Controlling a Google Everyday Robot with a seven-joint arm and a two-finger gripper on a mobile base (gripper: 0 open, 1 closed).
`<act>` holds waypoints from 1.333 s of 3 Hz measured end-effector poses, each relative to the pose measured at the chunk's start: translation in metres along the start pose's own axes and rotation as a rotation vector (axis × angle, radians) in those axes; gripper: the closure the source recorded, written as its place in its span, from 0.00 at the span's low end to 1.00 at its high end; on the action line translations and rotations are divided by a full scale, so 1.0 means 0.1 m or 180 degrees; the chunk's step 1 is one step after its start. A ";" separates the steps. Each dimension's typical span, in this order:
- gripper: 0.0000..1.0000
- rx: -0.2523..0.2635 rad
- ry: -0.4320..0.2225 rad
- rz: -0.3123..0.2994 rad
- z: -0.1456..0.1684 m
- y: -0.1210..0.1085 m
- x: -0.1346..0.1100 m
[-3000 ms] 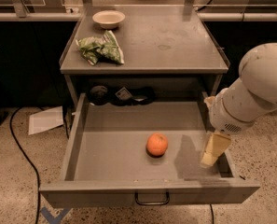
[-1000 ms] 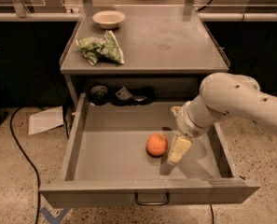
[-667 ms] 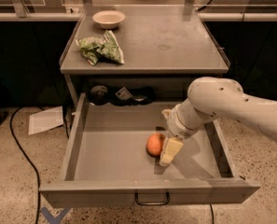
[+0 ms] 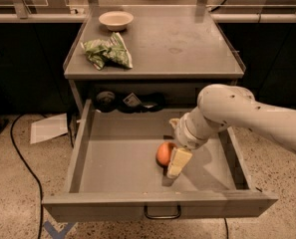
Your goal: Pick orange from top drawer and place on counter
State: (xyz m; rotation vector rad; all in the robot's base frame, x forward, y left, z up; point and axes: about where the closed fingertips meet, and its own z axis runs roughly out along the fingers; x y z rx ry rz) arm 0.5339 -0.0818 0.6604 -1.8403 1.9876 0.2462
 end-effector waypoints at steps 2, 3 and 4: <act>0.00 -0.0053 -0.0120 -0.0070 0.23 -0.03 -0.08; 0.00 -0.0089 -0.0087 -0.0052 0.34 -0.02 -0.02; 0.00 -0.0134 -0.0070 -0.0018 0.45 -0.01 0.05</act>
Offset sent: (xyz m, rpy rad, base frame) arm 0.0137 0.0228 -0.0234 0.0431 -0.0034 0.0489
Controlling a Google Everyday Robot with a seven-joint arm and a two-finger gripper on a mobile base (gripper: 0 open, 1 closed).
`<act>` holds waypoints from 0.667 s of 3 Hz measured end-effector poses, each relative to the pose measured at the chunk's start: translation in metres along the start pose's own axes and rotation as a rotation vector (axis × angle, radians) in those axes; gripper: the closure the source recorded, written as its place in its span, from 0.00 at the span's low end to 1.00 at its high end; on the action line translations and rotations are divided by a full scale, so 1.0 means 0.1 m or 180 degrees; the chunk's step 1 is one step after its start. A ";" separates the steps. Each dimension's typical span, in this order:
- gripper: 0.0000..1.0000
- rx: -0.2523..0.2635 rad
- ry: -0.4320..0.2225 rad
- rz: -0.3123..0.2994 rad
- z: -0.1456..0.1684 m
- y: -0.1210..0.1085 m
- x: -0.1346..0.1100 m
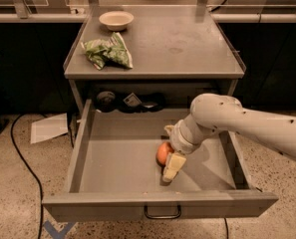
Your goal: Pick orange from top drawer and place on counter
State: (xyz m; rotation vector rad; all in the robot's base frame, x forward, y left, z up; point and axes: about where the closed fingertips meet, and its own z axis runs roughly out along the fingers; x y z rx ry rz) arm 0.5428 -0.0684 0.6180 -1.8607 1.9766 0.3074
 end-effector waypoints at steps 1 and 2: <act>0.19 -0.0019 -0.0053 0.0037 0.06 0.01 0.03; 0.42 -0.0019 -0.0053 0.0037 0.06 0.01 0.03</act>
Offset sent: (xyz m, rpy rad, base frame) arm -0.0003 -0.0002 -0.0058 0.0167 0.0080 -0.0053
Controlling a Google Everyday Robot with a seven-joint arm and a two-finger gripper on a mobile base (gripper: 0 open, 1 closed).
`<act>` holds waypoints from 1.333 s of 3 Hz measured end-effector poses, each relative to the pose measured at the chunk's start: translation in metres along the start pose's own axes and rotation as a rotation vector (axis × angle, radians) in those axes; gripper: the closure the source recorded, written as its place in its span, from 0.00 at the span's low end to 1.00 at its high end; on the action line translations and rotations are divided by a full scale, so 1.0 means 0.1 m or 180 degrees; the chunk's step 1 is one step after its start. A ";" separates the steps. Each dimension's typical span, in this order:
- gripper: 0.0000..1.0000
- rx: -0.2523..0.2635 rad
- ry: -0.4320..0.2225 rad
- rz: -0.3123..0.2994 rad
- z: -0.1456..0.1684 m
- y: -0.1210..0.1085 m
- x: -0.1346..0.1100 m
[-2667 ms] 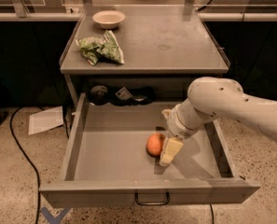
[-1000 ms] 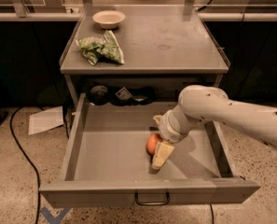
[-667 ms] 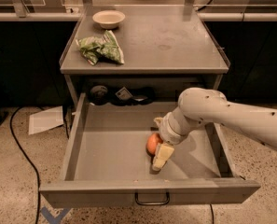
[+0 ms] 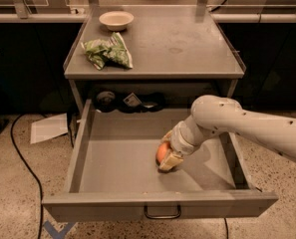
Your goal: Pick orange from top drawer and place on counter
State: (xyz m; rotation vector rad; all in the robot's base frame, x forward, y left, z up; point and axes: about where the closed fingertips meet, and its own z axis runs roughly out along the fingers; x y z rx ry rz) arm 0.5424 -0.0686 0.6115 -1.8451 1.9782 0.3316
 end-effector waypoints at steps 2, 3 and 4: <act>0.89 -0.0036 -0.0081 0.0026 -0.14 -0.01 -0.08; 1.00 -0.0060 -0.0279 0.0030 -0.57 -0.10 -0.26; 1.00 0.0049 -0.0619 -0.0016 -1.15 -0.27 -0.49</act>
Offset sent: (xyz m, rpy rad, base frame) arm -0.0008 -0.0003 0.0418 0.0648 0.0225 -0.0041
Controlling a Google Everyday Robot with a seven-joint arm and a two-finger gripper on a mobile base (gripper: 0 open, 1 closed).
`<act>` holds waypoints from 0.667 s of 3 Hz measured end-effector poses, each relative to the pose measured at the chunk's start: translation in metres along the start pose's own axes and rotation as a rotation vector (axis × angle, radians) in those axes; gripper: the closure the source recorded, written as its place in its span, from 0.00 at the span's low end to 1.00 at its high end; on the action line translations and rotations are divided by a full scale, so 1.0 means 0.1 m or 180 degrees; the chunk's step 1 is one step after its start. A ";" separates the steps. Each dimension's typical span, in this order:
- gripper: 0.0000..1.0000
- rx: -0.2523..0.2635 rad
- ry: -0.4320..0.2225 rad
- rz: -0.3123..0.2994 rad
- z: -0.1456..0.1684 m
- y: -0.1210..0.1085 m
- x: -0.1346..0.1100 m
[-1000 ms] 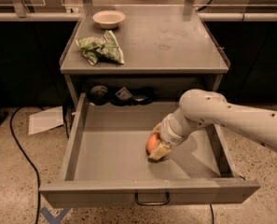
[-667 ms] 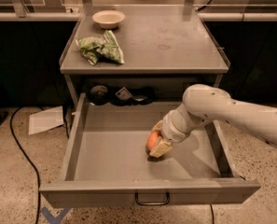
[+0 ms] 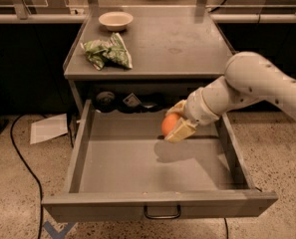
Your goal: Pick orange from top drawer and place on counter
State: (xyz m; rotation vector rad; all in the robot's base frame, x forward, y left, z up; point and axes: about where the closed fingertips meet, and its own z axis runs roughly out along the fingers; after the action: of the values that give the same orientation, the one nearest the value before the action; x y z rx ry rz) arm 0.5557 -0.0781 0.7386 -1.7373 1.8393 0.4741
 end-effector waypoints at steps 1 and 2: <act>1.00 0.0102 -0.0181 -0.0179 -0.44 -0.24 -0.33; 1.00 0.0111 -0.0367 -0.0333 -0.74 -0.51 -0.63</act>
Offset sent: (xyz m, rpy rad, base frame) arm 0.0693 -0.0024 0.1671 0.1638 -0.1622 0.1192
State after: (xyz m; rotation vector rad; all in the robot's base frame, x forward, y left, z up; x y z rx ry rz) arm 0.5948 -0.0781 0.8408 -1.7360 1.6583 0.4869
